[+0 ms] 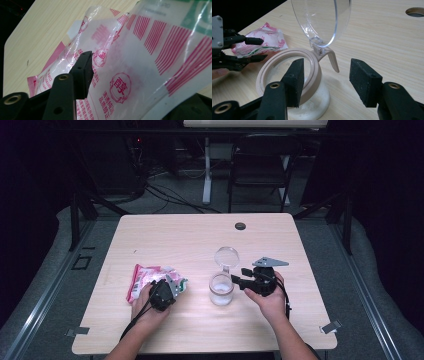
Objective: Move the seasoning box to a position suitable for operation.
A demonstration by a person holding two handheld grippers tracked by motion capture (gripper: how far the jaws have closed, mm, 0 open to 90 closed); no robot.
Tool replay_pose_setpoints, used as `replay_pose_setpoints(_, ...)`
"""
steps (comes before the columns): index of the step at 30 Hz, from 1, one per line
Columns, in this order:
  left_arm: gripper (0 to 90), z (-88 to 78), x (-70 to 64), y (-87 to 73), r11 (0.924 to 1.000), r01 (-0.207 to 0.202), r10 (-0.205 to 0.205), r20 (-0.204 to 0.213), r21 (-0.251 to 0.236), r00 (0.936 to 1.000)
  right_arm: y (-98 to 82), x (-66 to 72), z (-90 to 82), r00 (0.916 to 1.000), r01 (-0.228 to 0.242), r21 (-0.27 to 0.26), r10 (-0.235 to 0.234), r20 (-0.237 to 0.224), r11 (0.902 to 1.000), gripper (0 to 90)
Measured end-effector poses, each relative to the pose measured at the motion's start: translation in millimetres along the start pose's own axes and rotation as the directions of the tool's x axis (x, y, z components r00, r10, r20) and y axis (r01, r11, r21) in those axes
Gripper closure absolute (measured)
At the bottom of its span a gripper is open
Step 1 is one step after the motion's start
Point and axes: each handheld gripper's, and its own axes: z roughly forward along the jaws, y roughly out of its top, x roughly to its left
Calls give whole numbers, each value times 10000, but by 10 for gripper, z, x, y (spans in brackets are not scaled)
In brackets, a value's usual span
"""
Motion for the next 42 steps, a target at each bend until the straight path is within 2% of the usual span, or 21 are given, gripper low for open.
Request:
replay_pose_setpoints(4, 597, 21, 30, 1, 9990, 441, -440, 52, -36, 9990, -4, 3, 11, 10000, -9, 19, 9, -10, 10000, 457)
replay_pose_setpoints(9, 666, 60, 100, 2, 9919, 1264, -1251, 687, -149, 9898, -5, 4, 10, 10000, -3, 1, 3, -3, 10000, 457)
replay_pose_setpoints(14, 714, 82, 128, 2, 9887, 1491, -1478, 767, -118, 9860, -4, -5, 6, 10000, 26, 25, -26, 6, 10000, 457)
replay_pose_setpoints(19, 788, 108, 167, 5, 9793, 2021, -2013, 1179, 52, 9724, -7, -3, 7, 10000, -79, -103, 79, 49, 9999, 458)
replay_pose_setpoints(22, 819, 111, 193, -3, 9764, 2157, -2145, 1317, 55, 9678, -6, -6, 3, 10000, -94, -122, 95, 26, 9999, 458)
replay_pose_setpoints(26, 846, 127, 238, -17, 9612, 2757, -2731, 1627, 63, 9481, -9, -3, 13, 9999, -115, -132, 115, 19, 9998, 459)
replay_pose_setpoints(27, 851, 126, 244, -23, 9589, 2838, -2805, 1656, 36, 9455, -9, -1, 12, 9999, -118, -141, 118, 22, 9998, 459)
replay_pose_setpoints(30, 869, 121, 275, -47, 9458, 3247, -3183, 1910, -23, 9286, -8, 2, 5, 9999, -102, -155, 103, 28, 9998, 459)
replay_pose_setpoints(31, 877, 121, 280, -50, 9437, 3307, -3237, 1948, -35, 9259, -9, 0, 5, 9999, -120, -170, 121, 51, 9998, 459)
replay_pose_setpoints(33, 883, 126, 287, -58, 9399, 3412, -3323, 1947, -132, 9229, -9, -8, 5, 9999, -110, -134, 111, 32, 9998, 460)
replay_pose_setpoints(37, 894, 117, 298, -67, 9424, 3342, -3237, 2126, -146, 9220, -8, -10, 3, 9999, -101, -120, 102, 19, 9999, 460)
replay_pose_setpoints(41, 897, 111, 312, -75, 9402, 3402, -3285, 2225, -156, 9179, -8, -4, -2, 9999, -155, -202, 155, 6, 9997, 460)
replay_pose_setpoints(42, 900, 112, 315, -77, 9384, 3451, -3325, 2272, -169, 9153, -8, -4, -2, 9999, -157, -207, 157, 2, 9997, 460)
